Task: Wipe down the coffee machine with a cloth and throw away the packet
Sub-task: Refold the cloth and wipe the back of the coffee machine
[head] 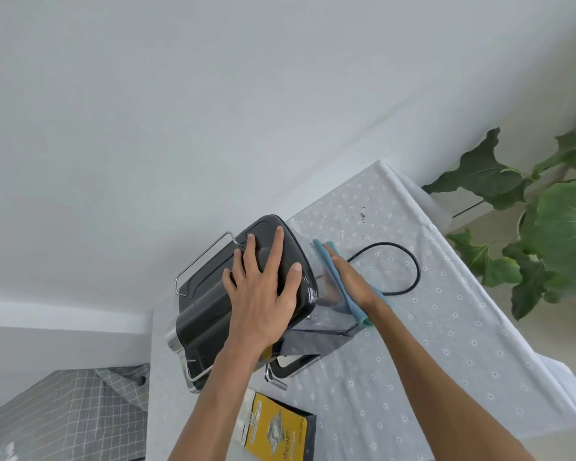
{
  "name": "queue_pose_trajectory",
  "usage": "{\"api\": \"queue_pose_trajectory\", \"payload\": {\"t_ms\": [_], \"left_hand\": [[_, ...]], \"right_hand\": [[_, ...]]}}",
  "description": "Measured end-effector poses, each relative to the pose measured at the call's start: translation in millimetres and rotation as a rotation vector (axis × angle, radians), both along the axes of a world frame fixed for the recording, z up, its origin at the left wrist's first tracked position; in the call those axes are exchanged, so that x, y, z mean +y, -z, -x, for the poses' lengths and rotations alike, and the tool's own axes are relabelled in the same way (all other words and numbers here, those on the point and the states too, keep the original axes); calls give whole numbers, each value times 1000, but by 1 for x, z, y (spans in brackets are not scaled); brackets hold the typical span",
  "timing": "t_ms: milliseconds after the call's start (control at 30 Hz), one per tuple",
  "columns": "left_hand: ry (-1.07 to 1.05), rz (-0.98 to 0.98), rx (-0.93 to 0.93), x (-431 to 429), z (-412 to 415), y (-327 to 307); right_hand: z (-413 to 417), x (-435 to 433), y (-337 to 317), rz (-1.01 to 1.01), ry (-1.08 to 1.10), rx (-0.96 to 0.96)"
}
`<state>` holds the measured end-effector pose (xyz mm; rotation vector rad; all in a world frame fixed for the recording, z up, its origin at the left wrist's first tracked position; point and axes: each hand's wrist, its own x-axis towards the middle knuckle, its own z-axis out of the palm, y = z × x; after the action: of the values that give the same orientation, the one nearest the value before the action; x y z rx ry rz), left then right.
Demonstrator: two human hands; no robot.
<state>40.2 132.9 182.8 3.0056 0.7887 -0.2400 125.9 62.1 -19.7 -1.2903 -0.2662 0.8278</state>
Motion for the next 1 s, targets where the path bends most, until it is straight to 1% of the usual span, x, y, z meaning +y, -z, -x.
{"api": "queue_pose_trajectory", "payload": {"t_ms": [33, 100, 200, 267, 300, 400, 467, 500, 533, 633, 667, 700, 733, 800, 867, 933, 1000], "left_hand": [[5, 3, -4, 1, 0, 0], [10, 15, -12, 3, -1, 1], [19, 27, -6, 5, -1, 2], [30, 33, -3, 4, 0, 1], [42, 34, 0, 5, 1, 1], [120, 40, 40, 12, 7, -2], [194, 40, 57, 22, 11, -4], [231, 45, 53, 28, 16, -4], [268, 51, 32, 33, 19, -4], [365, 94, -50, 45, 29, 0], [386, 101, -69, 48, 32, 1], [401, 100, -83, 51, 33, 3], [410, 98, -90, 52, 34, 4], [425, 103, -95, 54, 35, 5], [450, 102, -95, 56, 36, 6], [475, 84, -86, 60, 37, 6], [478, 77, -84, 61, 37, 6]], "right_hand": [[16, -4, 8, 42, 81, 44], [57, -9, 6, 91, 313, 129], [110, 6, -25, 30, 679, 281], [129, 21, -55, -15, 840, 376], [132, 28, -70, -30, 891, 375], [127, 34, -102, -35, 956, 175], [120, 30, -101, -55, 991, 2], [118, 31, -87, -62, 1021, -39], [116, 33, -72, -59, 1038, -29], [126, 51, -9, -65, 1034, 211], [134, 58, -6, -43, 1043, 264], [141, 62, -22, -34, 1048, 292], [146, 60, -51, -42, 1069, 257], [146, 54, -100, -87, 1077, 40], [131, 46, -113, -71, 1074, -104], [119, 41, -91, -60, 1083, -111], [125, 47, -51, -36, 1086, 20]]}}
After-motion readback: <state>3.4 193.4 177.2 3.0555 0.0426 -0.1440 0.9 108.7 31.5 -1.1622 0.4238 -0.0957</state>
